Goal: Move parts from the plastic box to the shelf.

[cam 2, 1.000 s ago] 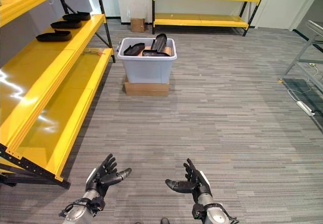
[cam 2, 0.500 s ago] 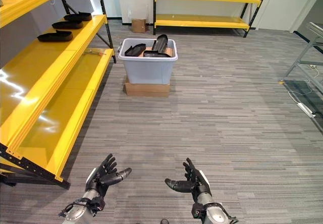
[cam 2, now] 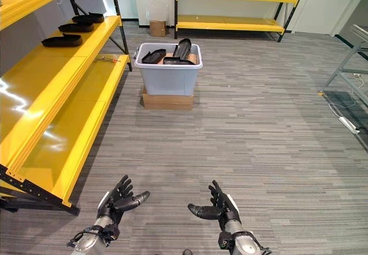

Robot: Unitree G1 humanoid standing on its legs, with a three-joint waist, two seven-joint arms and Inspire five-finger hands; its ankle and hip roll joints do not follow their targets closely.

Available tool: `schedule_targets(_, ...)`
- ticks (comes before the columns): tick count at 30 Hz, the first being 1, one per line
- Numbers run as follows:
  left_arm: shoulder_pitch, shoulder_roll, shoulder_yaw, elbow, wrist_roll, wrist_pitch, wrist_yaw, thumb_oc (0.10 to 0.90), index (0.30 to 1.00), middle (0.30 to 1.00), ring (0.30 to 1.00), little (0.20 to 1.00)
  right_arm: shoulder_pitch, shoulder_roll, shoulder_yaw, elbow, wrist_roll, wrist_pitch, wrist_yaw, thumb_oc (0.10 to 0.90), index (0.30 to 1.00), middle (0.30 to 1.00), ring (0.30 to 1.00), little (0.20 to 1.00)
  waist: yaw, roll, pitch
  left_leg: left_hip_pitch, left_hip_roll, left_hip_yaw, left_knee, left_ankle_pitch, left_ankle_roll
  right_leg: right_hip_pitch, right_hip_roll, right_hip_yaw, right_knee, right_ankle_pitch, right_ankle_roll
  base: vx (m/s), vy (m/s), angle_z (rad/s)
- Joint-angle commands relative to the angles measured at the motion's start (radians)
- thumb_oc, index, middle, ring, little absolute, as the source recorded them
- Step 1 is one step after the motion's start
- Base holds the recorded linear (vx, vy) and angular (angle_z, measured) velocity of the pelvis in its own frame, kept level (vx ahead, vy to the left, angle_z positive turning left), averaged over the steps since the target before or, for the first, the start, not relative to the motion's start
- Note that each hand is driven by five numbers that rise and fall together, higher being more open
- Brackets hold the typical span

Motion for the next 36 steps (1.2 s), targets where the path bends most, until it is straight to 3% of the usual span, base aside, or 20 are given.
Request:
schedule_targets(1,-0.086,0.012,0.016,-0.025,-0.003,-0.082,-0.023,0.900,1.000,1.000,1.000,1.000,-0.052,-0.015,-0.026,-0.068,0.003,-0.091,0.012,0.900,1.000,1.000,1.000,1.000,0.000,-0.015,-0.068,-0.005,0.091,-0.057,-0.008,0.015,-0.081,0.011,-0.063,0.051,0.046,-0.033,0.087,0.00,0.000,0.00)
schedule_targets(5,-0.089,0.014,0.022,-0.028,0.000,-0.083,-0.022,0.900,1.000,1.000,1.000,1.000,-0.059,-0.017,-0.028,-0.078,0.004,-0.094,0.015,0.900,1.000,1.000,1.000,1.000,0.002,-0.013,-0.059,0.005,0.094,-0.052,-0.008,0.013,-0.075,0.001,-0.058,0.054,0.082,-0.051,0.083,-0.01,0.003,-0.01)
schedule_targets(10,-0.120,0.027,0.025,-0.058,-0.005,-0.093,-0.018,0.900,1.000,1.000,1.000,1.000,-0.097,-0.038,-0.024,-0.127,0.024,-0.105,0.027,0.900,1.000,1.000,1.000,1.000,0.005,-0.028,-0.005,-0.109,0.079,-0.050,0.195,-0.063,-0.066,-0.079,-0.056,0.060,0.225,-0.103,0.072,-0.08,0.023,-0.03)
schedule_targets(17,-0.117,0.046,0.023,-0.101,-0.008,-0.094,-0.024,0.900,1.000,1.000,1.000,1.000,-0.125,-0.040,-0.019,-0.157,0.029,-0.102,0.037,0.900,1.000,1.000,1.000,1.000,0.011,-0.026,0.020,-0.157,0.043,-0.062,0.305,-0.142,-0.023,-0.146,-0.071,0.064,0.368,-0.146,0.091,0.00,0.101,-0.01)
schedule_targets(18,-0.121,0.047,0.015,-0.094,0.017,-0.087,-0.021,0.900,1.000,1.000,1.000,1.000,-0.119,-0.032,-0.021,-0.165,0.022,-0.100,0.039,0.900,1.000,1.000,1.000,1.000,0.011,-0.021,0.030,-0.160,0.022,-0.070,0.334,-0.173,0.006,-0.191,-0.087,0.064,0.478,-0.133,0.110,0.01,0.195,0.05)
schedule_targets(19,-0.123,0.049,0.012,-0.092,0.020,-0.085,-0.022,0.900,1.000,1.000,1.000,1.000,-0.120,-0.030,-0.019,-0.167,0.020,-0.098,0.040,0.900,1.000,1.000,1.000,1.000,0.009,-0.023,0.038,-0.160,0.014,-0.068,0.339,-0.180,0.013,-0.237,-0.089,0.075,0.556,-0.078,0.127,-0.04,0.253,0.02)
schedule_targets(20,-0.133,0.055,0.003,-0.088,0.032,-0.085,-0.018,0.900,1.000,1.000,1.000,1.000,-0.124,-0.026,-0.009,-0.175,0.011,-0.100,0.036,0.900,1.000,1.000,1.000,1.000,0.001,-0.021,0.065,-0.158,0.002,-0.066,0.360,-0.192,0.022,-0.314,-0.074,0.090,0.685,0.018,0.139,-0.05,0.209,0.11)
schedule_targets(21,-0.142,0.060,-0.004,-0.085,0.040,-0.084,-0.015,0.900,1.000,1.000,1.000,1.000,-0.130,-0.024,-0.005,-0.185,0.015,-0.102,0.034,0.900,1.000,1.000,1.000,1.000,-0.002,-0.014,0.081,-0.157,0.004,-0.057,0.371,-0.198,0.026,-0.361,-0.058,0.066,0.736,-0.002,0.134,-0.04,0.171,0.19)
schedule_targets(24,-0.138,0.059,0.001,-0.083,0.047,-0.087,-0.021,0.900,1.000,1.000,1.000,1.000,-0.127,-0.024,-0.006,-0.181,0.015,-0.104,0.034,0.900,1.000,1.000,1.000,1.000,-0.008,-0.016,0.074,-0.137,-0.004,-0.047,0.371,-0.217,0.032,-0.381,-0.062,0.029,0.680,-0.028,0.118,0.14,0.066,0.01)
schedule_targets(25,-0.138,0.058,0.007,-0.076,0.043,-0.095,-0.022,0.900,1.000,1.000,1.000,1.000,-0.134,-0.033,-0.003,-0.183,0.025,-0.111,0.032,0.900,1.000,1.000,1.000,1.000,-0.014,-0.026,0.075,-0.104,-0.017,-0.040,0.357,-0.233,0.027,-0.412,-0.045,0.001,0.548,-0.025,0.117,0.18,-0.020,-0.36)
schedule_targets(27,-0.143,0.052,0.015,-0.064,0.038,-0.103,-0.018,0.900,1.000,1.000,1.000,1.000,-0.135,-0.040,-0.006,-0.182,0.015,-0.116,0.028,0.900,1.000,1.000,1.000,1.000,-0.024,-0.043,0.067,-0.079,-0.029,-0.038,0.359,-0.250,0.019,-0.409,-0.051,0.012,0.400,0.005,0.119,0.26,-0.075,-0.32)
schedule_targets(31,-0.135,0.035,0.013,-0.058,0.042,-0.099,-0.022,0.900,1.000,1.000,1.000,1.000,-0.120,-0.040,-0.011,-0.181,0.011,-0.114,0.026,0.900,1.000,1.000,1.000,1.000,-0.023,-0.041,0.056,-0.034,-0.012,-0.038,0.362,-0.265,0.004,-0.354,-0.032,0.001,0.397,-0.009,0.098,0.22,-0.105,0.11)
schedule_targets(36,-0.122,0.010,-0.004,-0.063,0.020,-0.092,-0.027,0.900,1.000,1.000,1.000,1.000,-0.096,-0.055,-0.030,-0.181,0.024,-0.113,0.028,0.900,1.000,1.000,1.000,1.000,-0.037,-0.021,0.004,0.045,0.040,-0.076,0.296,-0.231,-0.030,-0.324,0.007,-0.033,0.430,-0.082,0.057,0.26,-0.150,0.17)
